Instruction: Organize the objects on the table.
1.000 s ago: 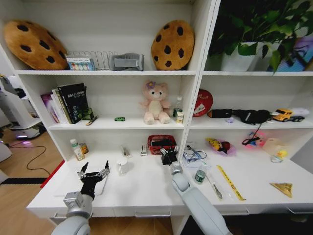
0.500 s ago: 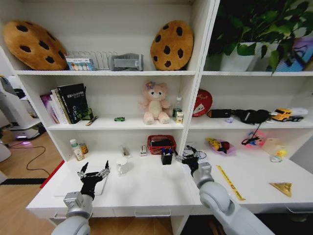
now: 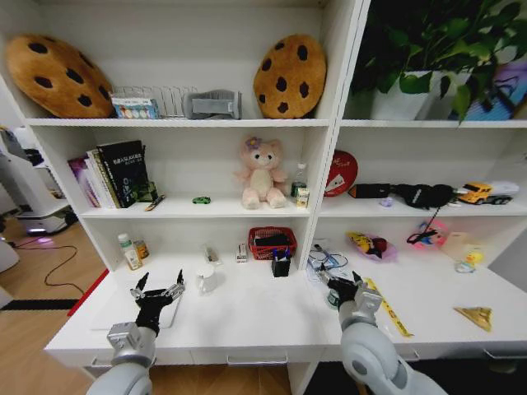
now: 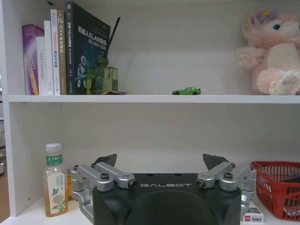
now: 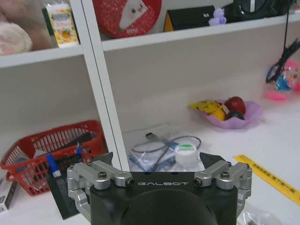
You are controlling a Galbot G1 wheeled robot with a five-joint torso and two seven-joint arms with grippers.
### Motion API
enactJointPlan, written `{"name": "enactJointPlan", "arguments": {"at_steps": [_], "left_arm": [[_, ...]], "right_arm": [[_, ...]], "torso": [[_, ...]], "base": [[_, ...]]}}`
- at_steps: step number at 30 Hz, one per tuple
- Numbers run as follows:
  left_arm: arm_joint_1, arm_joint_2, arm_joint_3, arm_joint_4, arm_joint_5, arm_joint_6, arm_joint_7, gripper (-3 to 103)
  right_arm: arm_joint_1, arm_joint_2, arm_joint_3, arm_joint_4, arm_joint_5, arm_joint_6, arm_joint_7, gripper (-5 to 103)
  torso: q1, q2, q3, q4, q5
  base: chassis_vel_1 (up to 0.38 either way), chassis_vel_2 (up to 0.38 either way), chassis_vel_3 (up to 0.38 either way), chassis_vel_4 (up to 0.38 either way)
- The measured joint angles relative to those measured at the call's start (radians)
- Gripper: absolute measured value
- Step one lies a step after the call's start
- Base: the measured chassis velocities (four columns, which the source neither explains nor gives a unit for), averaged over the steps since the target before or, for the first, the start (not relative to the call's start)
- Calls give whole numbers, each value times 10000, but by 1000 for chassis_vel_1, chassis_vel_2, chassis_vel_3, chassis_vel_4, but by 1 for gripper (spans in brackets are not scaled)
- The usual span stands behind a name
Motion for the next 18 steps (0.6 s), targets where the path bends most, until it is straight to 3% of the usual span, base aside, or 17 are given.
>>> {"name": "enactJointPlan", "arguments": {"at_steps": [7, 13, 18], "left_arm": [[0, 0, 0, 0, 0, 1, 0, 100], [0, 0, 0, 0, 0, 0, 0, 100], [0, 0, 0, 0, 0, 0, 0, 100]], "right_arm": [[-233, 214, 71, -123, 584, -158, 354, 100], [-229, 359, 302, -175, 1642, -314, 516, 100], [-42, 519, 369, -599, 1768, -350, 875, 100]], "torso": [[0, 0, 0, 0, 0], [1, -1, 1, 0, -1], [1, -1, 1, 0, -1]], "base": [[0, 0, 0, 0], [0, 0, 0, 0], [0, 0, 0, 0]]}}
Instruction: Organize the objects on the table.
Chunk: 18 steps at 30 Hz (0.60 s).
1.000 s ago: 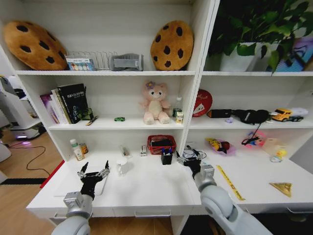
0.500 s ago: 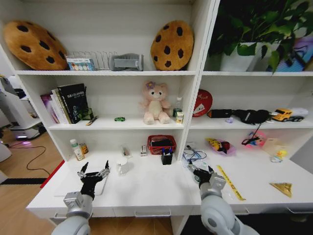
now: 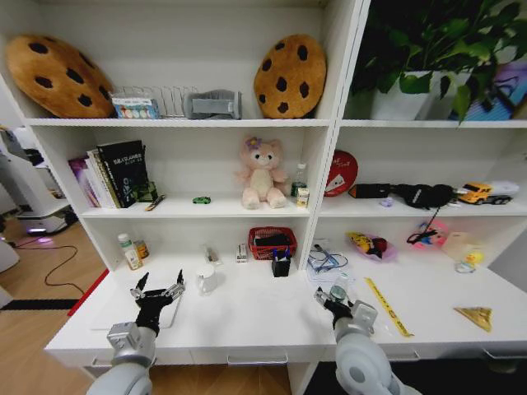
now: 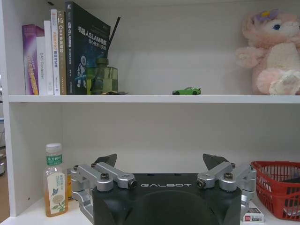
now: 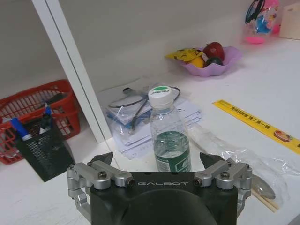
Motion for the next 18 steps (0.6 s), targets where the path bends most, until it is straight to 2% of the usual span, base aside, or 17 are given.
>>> {"name": "enactJointPlan", "arguments": {"at_steps": [3, 8, 12, 18], "left_arm": [[0, 0, 0, 0, 0, 0, 0, 100], [0, 0, 0, 0, 0, 0, 0, 100], [0, 0, 0, 0, 0, 0, 0, 100], [0, 0, 0, 0, 0, 0, 0, 100]], "right_arm": [[276, 128, 57, -596, -51, -68, 196, 100], [531, 264, 96, -1219, -253, -169, 79, 100], [743, 446, 104, -1849, -753, -256, -479, 100], [1114, 710, 100, -2582, -895, -304, -994, 100]], "torso": [[1, 0, 0, 0, 1], [1, 0, 0, 0, 1], [2, 0, 0, 0, 1], [2, 0, 1, 1, 1]], "base": [[0, 0, 0, 0], [0, 0, 0, 0], [0, 0, 0, 0], [0, 0, 0, 0]]}}
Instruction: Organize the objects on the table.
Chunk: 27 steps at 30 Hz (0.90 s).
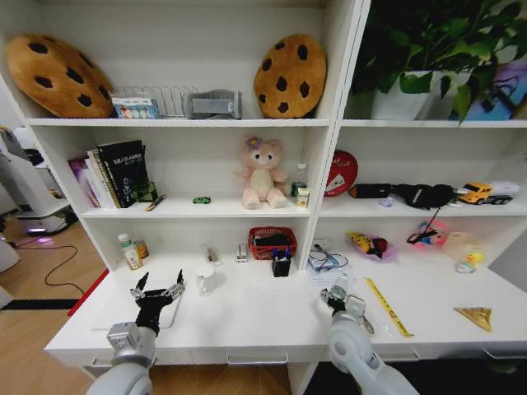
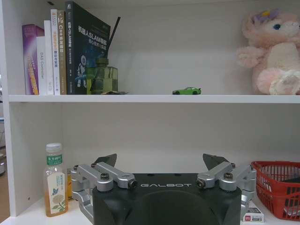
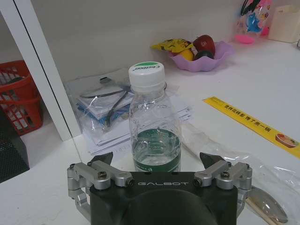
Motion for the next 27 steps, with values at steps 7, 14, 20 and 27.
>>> {"name": "enactJointPlan", "arguments": {"at_steps": [7, 14, 20, 27], "left_arm": [[0, 0, 0, 0, 0, 0, 0, 100], [0, 0, 0, 0, 0, 0, 0, 100], [0, 0, 0, 0, 0, 0, 0, 100], [0, 0, 0, 0, 0, 0, 0, 100]], "right_arm": [[305, 105, 71, -406, -255, -153, -1088, 100], [682, 120, 53, -768, -294, -212, -1150, 100], [836, 187, 22, -1006, -301, -222, -1150, 74], [577, 132, 20, -897, -1048, -116, -1320, 47]], "torso": [[0, 0, 0, 0, -1], [0, 0, 0, 0, -1], [0, 0, 0, 0, -1], [0, 0, 0, 0, 3]], "base": [[0, 0, 0, 0], [0, 0, 0, 0], [0, 0, 0, 0], [0, 0, 0, 0]]}}
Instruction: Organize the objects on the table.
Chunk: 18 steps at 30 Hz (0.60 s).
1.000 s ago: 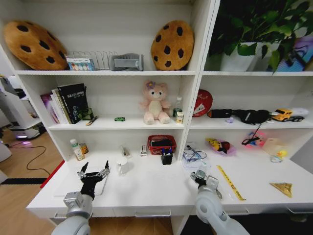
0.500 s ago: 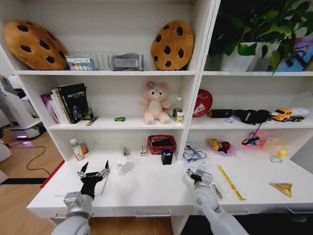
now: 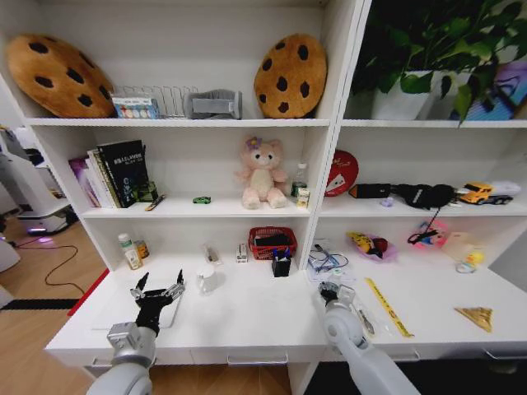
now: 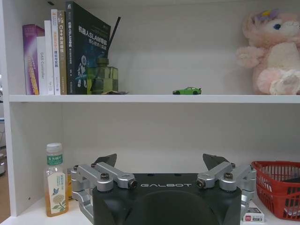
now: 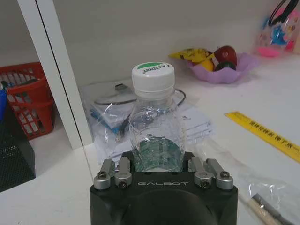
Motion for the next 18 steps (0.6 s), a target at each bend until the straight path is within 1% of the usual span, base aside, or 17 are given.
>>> {"name": "enactJointPlan", "arguments": {"at_steps": [1, 2, 3, 4, 5, 6, 7, 8, 11, 16, 18], "left_arm": [[0, 0, 0, 0, 0, 0, 0, 100], [0, 0, 0, 0, 0, 0, -1, 100], [0, 0, 0, 0, 0, 0, -1, 100], [0, 0, 0, 0, 0, 0, -3, 100], [0, 0, 0, 0, 0, 0, 2, 100], [0, 0, 0, 0, 0, 0, 1, 100], [0, 0, 0, 0, 0, 0, 0, 100], [0, 0, 0, 0, 0, 0, 0, 100], [0, 0, 0, 0, 0, 0, 0, 100], [0, 0, 0, 0, 0, 0, 0, 100], [0, 0, -1, 0, 1, 0, -1, 100]], "right_arm": [[0, 0, 0, 0, 0, 0, 0, 47], [-121, -100, 82, 184, -439, 81, -21, 42], [-121, -100, 82, 184, -439, 81, -21, 42], [-329, -315, 283, 500, -795, 104, -34, 39], [-522, -545, 529, 897, -893, 76, -33, 36], [-599, -642, 654, 1049, -909, 57, -30, 36], [-761, -890, 991, 1396, -928, 0, -23, 33], [-761, -890, 991, 1396, -928, 0, -23, 33], [-1308, -1539, 1795, 2475, -907, -212, -198, 25], [-1728, -1778, 2074, 3305, -992, -390, -531, 25], [-2199, -1824, 2065, 4197, -996, -673, -601, 25]], "torso": [[0, 0, 0, 0, 0], [0, 0, 0, 2, -1], [0, 0, 0, 2, -1], [0, 0, 0, -1, 0], [0, 0, 0, -1, -1], [0, 1, 0, -1, -2], [0, 1, 0, -1, -3], [0, 1, 0, -1, -3], [-1, 1, 0, -2, -2], [-2, 2, -1, -1, -3], [-2, 2, -1, 2, -4]], "base": [[0, 0, 0, 0], [0, 0, 0, 0], [0, 0, 0, 0], [0, 0, 0, 0], [0, 0, 0, 0], [0, 0, 0, 0], [0, 0, 0, 0], [0, 0, 0, 0], [0, 0, 0, 0], [0, 0, 0, 0], [0, 0, 0, 0]]}}
